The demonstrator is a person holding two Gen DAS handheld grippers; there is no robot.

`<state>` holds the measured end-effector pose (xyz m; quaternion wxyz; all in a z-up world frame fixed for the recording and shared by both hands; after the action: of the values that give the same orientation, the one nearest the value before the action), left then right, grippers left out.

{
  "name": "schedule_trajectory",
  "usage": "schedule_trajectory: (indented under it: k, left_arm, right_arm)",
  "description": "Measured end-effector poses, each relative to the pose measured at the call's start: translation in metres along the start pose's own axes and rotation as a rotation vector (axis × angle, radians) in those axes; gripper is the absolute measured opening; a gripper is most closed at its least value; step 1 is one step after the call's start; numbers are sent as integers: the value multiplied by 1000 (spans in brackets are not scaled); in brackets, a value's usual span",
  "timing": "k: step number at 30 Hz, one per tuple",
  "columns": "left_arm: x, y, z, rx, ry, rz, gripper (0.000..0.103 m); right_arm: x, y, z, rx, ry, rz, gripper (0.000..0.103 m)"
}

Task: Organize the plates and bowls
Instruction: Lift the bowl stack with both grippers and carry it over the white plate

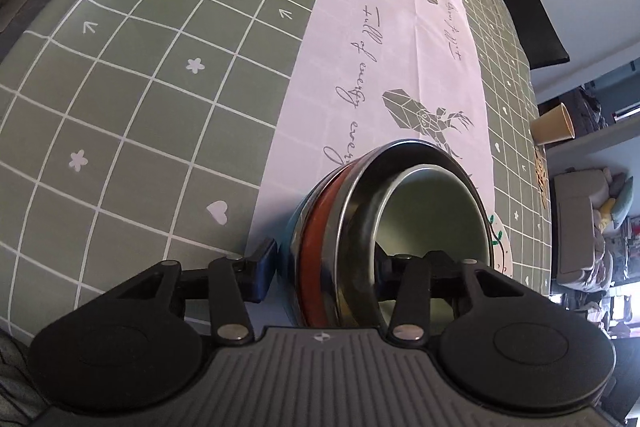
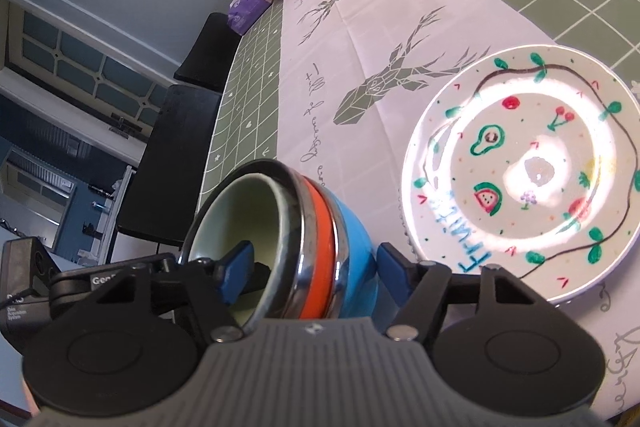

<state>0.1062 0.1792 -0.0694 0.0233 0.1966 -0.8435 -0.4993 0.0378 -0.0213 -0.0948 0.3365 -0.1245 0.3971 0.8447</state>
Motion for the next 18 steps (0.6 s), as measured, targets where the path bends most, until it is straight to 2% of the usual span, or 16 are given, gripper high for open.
schedule_trajectory:
  k: [6, 9, 11, 18]
  left_arm:
    - [4, 3, -12, -56, -57, -40, 50]
    - [4, 4, -15, -75, -51, -20, 51]
    - [3, 4, -16, -79, -54, -14, 51]
    - [8, 10, -42, -84, -138, -65, 50]
  right_arm:
    - [-2, 0, 0, 15, -20, 10, 60]
    - [-2, 2, 0, 11, -29, 1, 60]
    - [-3, 2, 1, 11, -29, 3, 60]
    - [-7, 13, -3, 16, -21, -37, 60]
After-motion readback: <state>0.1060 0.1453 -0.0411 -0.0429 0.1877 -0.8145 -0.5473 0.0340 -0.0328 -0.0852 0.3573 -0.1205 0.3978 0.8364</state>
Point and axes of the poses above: each gripper's, at about its wrist camera, not at the fingertips, and y roughly against the way its jaws point, z to its left, x to its underside, the point moved 3 cm from there along -y, roughly the way its jaws point, and after that the axes turned 8 degrees about y, right-handed, at the moved point
